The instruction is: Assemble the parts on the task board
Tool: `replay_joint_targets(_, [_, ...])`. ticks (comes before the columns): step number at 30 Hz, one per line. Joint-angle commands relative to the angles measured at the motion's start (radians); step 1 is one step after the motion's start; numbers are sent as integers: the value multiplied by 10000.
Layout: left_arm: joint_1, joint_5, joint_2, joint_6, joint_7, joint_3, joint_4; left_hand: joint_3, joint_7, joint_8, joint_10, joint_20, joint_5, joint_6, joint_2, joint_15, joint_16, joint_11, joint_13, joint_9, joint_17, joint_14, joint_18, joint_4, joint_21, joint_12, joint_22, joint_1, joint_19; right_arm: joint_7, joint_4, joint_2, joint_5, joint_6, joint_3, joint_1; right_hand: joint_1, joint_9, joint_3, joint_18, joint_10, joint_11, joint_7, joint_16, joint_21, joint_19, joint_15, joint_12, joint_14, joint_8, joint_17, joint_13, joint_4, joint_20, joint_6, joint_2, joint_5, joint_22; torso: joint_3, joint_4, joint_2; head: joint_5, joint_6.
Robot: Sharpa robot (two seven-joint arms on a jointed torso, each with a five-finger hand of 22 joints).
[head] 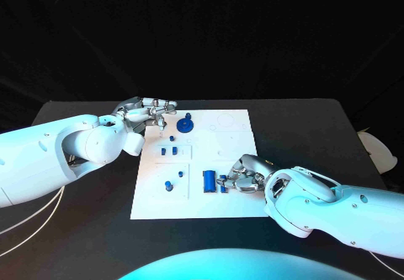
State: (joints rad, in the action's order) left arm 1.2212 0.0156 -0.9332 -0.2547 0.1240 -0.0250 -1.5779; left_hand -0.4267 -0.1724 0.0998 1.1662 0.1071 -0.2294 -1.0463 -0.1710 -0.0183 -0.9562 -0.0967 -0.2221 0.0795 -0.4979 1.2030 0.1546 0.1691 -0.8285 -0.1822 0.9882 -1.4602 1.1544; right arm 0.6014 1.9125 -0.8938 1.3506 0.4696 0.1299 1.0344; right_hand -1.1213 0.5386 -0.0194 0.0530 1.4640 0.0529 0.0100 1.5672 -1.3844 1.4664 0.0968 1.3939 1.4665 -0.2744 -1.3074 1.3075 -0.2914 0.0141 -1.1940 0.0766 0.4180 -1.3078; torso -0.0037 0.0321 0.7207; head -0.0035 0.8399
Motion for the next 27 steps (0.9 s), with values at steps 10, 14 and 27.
replay_joint_targets(10, [4, -21, 8, 202, 9, 6, -17, 4, -37, 2, -50, 16, 7, 63, 26, -8, 61, -5, 10, -16, 14, -59, 89, -6, 28, -54, -10, 68, -71, -187, 272, -344, 266, -461, 5, -23, -647, 39, 172, -203, 578, 18, 23, 36, -66, 549, 112, 27, 1043, 11, -2634, 1632, 251, -78, 13, 22, -230, -2200, -1, 2, -3, 29, 4])
replay_joint_targets(14, [4, -21, 5, 204, 9, 6, -12, 4, -37, 2, -50, 16, 7, 63, 26, -8, 61, -5, 10, -16, 14, -59, 89, -6, 28, -54, -10, 68, -71, -214, 386, -457, 355, -452, 5, -45, -673, 40, 186, -205, 579, 16, 25, 36, -74, 551, 112, 30, 1043, 12, -2634, 1634, 251, -77, 14, 24, -259, -2202, 1, 10, -5, 40, -8])
replay_joint_targets(27, [3, -21, -3, 211, 2, 5, 1, 4, -37, 2, -50, 16, 7, 63, 26, -8, 61, -5, 10, -16, 14, -59, 89, -6, 28, -54, -10, 68, -71, -257, 589, -632, 487, -373, 6, -67, -626, 43, 280, -209, 584, 4, 41, 36, -95, 556, 105, 42, 1043, 7, -2634, 1644, 145, -75, 4, 6, -310, -2207, -1, 0, 4, 39, -36])
